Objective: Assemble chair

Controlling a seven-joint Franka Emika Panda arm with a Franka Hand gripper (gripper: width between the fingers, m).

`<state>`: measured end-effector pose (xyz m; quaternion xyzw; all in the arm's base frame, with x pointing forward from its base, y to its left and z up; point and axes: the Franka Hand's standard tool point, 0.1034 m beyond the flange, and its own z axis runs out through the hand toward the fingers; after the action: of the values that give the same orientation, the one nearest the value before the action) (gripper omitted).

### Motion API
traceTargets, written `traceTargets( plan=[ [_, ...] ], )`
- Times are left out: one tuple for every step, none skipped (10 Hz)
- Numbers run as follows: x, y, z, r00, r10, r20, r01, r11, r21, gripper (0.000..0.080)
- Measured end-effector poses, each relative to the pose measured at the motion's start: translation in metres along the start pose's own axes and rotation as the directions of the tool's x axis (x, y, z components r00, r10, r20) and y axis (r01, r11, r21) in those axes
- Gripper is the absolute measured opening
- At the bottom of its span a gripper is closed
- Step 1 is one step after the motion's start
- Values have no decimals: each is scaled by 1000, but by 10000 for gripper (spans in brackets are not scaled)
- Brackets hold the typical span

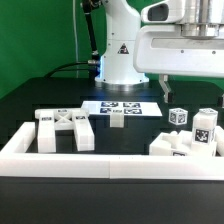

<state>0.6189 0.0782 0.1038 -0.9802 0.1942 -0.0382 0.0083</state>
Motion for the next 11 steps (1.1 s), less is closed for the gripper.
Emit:
traceTargets(
  plan=[
    [-4, 15, 2, 990, -140, -22, 141, 990, 7, 649],
    [-16, 44, 6, 981, -191, -24, 191, 981, 12, 649],
    [-19, 70, 6, 974, -228, -9, 228, 974, 7, 649],
    [-16, 92, 9, 970, -243, -7, 244, 970, 3, 649],
    [-15, 106, 13, 972, -233, -13, 233, 972, -2, 649],
    [-16, 108, 15, 977, -213, -9, 213, 977, -2, 649],
    [-16, 106, 15, 976, -217, -9, 217, 976, -2, 649],
    [-16, 107, 15, 976, -217, -9, 217, 976, -2, 649],
    [-16, 107, 15, 976, -217, -8, 217, 976, -3, 649],
    [-18, 110, 17, 976, -218, -8, 218, 976, 0, 649],
    [-31, 130, 22, 982, -188, 4, 188, 982, 6, 649]
  ],
)
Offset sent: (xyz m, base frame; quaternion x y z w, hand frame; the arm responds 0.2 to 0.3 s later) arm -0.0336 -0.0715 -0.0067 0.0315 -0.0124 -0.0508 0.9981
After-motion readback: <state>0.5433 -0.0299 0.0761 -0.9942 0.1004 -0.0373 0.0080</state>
